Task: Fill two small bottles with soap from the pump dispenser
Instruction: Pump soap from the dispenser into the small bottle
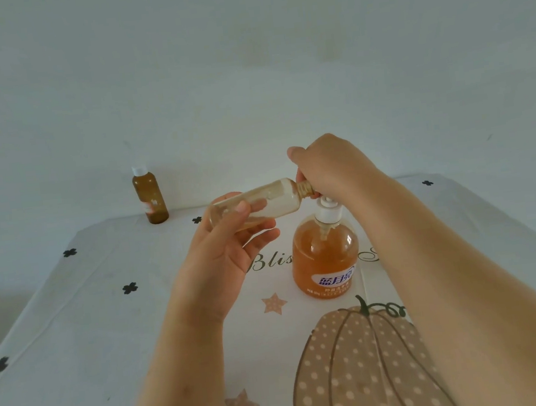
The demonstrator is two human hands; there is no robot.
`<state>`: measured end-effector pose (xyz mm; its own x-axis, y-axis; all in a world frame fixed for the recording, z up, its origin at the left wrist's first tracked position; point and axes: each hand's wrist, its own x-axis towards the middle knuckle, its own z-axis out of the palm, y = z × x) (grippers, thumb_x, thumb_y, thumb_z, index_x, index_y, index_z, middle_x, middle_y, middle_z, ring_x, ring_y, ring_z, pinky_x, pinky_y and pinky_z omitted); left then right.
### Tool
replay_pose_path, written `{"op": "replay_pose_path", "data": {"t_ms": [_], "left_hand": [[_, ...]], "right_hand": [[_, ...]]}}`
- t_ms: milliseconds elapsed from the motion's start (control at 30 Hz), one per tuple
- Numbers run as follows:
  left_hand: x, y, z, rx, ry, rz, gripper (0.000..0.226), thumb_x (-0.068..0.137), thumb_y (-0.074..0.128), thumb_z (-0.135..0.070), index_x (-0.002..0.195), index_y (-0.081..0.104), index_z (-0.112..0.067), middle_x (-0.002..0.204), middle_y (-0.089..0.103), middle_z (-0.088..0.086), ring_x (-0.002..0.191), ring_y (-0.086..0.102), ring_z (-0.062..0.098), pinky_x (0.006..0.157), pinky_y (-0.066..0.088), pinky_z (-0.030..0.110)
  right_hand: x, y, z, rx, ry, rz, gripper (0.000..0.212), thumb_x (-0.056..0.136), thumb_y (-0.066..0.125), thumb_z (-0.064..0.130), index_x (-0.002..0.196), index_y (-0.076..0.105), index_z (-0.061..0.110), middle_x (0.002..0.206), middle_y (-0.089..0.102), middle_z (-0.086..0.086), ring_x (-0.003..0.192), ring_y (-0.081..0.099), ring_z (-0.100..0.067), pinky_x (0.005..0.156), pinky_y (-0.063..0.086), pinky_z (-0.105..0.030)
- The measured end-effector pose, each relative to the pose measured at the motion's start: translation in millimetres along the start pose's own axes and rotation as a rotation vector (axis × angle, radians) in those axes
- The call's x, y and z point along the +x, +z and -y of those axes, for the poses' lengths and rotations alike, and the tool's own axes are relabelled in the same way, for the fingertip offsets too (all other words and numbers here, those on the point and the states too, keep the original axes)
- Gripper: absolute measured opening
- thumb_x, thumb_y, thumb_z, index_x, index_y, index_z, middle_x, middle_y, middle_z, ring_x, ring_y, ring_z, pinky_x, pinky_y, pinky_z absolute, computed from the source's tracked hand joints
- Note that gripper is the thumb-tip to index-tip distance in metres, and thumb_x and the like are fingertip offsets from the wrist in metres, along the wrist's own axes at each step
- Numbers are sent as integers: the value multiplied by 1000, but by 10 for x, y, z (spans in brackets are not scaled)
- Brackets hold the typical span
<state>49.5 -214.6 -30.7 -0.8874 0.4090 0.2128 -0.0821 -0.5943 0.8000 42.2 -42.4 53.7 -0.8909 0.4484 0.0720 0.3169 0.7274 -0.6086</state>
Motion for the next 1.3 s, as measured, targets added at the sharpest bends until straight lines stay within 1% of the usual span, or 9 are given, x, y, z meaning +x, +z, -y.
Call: {"op": "replay_pose_path", "data": {"t_ms": [67, 167, 300, 467, 733, 867, 1000, 1167, 1300], "left_hand": [[13, 4, 4, 16, 4, -9, 38, 84, 64, -22, 118, 56, -6, 102, 71, 11, 85, 70, 24, 77, 57, 33], [36, -9, -3, 12, 13, -7, 34, 84, 65, -21, 114, 58, -8, 100, 71, 12, 84, 69, 25, 77, 57, 34], [68, -47, 5, 41, 6, -23, 32, 83, 64, -20, 113, 58, -9, 98, 71, 11, 84, 69, 24, 76, 57, 33], [53, -43, 9, 64, 16, -31, 28, 84, 64, -19, 110, 59, -11, 98, 72, 11, 85, 69, 24, 76, 57, 33], [15, 2, -16, 58, 13, -41, 36, 83, 66, -21, 116, 55, -9, 100, 71, 11, 85, 69, 24, 77, 58, 34], [-9, 27, -29, 46, 14, -36, 38, 84, 66, -21, 118, 55, -8, 101, 72, 11, 86, 69, 24, 76, 57, 33], [-26, 30, -45, 53, 28, -31, 36, 85, 66, -22, 117, 56, -9, 104, 71, 11, 89, 70, 25, 78, 57, 33], [-23, 32, -41, 57, 24, -40, 36, 84, 67, -22, 117, 57, -9, 105, 71, 12, 89, 69, 26, 78, 57, 33], [-26, 23, -42, 72, 29, -30, 37, 85, 66, -22, 118, 57, -8, 105, 71, 12, 89, 69, 26, 78, 57, 33]], "right_hand": [[27, 16, -23, 9, -15, -9, 44, 99, 40, 37, 98, 73, 7, 75, 72, -6, 61, 59, -22, 68, 48, -32], [63, 52, -64, 14, -37, -25, 45, 100, 41, 38, 99, 73, 7, 74, 70, -5, 60, 58, -20, 64, 46, -31], [85, 118, -106, 9, -20, -6, 45, 101, 42, 40, 100, 73, 8, 75, 67, -4, 61, 56, -20, 64, 44, -31], [61, 115, -127, 42, -32, -7, 45, 101, 41, 40, 101, 72, 7, 79, 69, -6, 63, 56, -20, 63, 44, -31], [2, 85, -73, 22, 0, 9, 45, 100, 41, 38, 100, 73, 7, 74, 67, -4, 58, 55, -19, 62, 44, -30], [-52, 11, -26, 13, -14, -31, 44, 99, 42, 37, 98, 74, 6, 69, 67, -2, 54, 58, -17, 63, 45, -30], [-80, -75, 22, -58, -30, -80, 48, 102, 37, 41, 94, 72, 10, 67, 67, -2, 53, 59, -17, 58, 41, -27], [-51, -36, 21, -46, -21, -30, 53, 103, 35, 45, 95, 72, 8, 68, 69, -2, 51, 59, -17, 62, 46, -29], [-1, -18, -3, -31, -14, -8, 52, 103, 36, 45, 97, 72, 8, 71, 70, -4, 57, 60, -20, 72, 50, -33]]}}
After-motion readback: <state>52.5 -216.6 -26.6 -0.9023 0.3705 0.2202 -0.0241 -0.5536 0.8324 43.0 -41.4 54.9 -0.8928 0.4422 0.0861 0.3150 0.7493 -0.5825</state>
